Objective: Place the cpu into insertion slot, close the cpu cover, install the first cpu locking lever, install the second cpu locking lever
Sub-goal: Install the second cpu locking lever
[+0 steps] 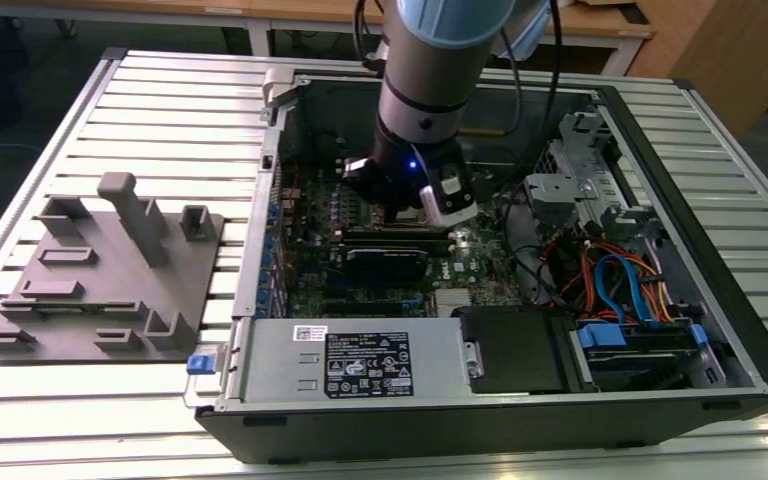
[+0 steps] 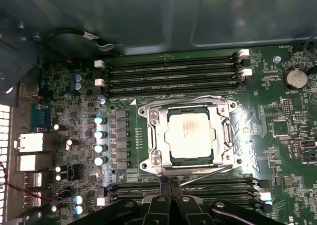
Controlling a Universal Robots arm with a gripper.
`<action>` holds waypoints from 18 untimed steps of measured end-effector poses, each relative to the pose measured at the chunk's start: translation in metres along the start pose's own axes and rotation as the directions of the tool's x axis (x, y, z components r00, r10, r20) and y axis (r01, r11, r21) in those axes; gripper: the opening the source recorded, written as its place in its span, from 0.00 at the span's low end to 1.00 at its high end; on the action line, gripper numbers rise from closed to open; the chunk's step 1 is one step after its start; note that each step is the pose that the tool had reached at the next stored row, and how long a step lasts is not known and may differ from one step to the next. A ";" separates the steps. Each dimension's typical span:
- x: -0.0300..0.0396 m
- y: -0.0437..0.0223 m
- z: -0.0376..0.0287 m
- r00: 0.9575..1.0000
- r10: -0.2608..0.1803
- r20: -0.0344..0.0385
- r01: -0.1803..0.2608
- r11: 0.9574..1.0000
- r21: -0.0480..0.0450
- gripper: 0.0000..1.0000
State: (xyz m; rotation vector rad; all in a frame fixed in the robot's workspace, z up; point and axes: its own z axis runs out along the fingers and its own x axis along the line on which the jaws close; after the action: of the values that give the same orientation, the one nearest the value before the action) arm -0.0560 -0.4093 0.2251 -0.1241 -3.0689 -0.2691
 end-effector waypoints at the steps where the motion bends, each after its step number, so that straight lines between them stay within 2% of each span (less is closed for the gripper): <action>1: 0.0009 -0.0008 0.0000 1.000 0.000 -0.001 0.000 1.000 -0.006 0.10; 3: 0.0022 -0.0035 -0.0001 1.000 0.000 -0.002 0.000 1.000 -0.017 0.10; 7: 0.0038 -0.0064 0.0040 1.000 0.000 -0.002 0.000 1.000 -0.021 0.10; 10: 0.0044 -0.0083 0.0069 1.000 -0.001 -0.003 0.001 1.000 -0.031 0.10; 12: 0.0044 -0.0101 0.0077 1.000 -0.002 -0.004 0.001 0.999 -0.047 0.10; 15: 0.0057 -0.0124 0.0080 1.000 -0.004 -0.008 0.003 0.996 -0.086 0.10; 16: 0.0063 -0.0133 0.0080 1.000 -0.004 -0.008 0.003 0.995 -0.095 0.10; 18: 0.0066 -0.0155 0.0081 1.000 -0.005 -0.009 0.004 0.995 -0.098 0.10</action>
State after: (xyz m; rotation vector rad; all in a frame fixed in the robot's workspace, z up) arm -0.0643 -0.4226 0.2149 -0.1204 -3.0477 -0.4202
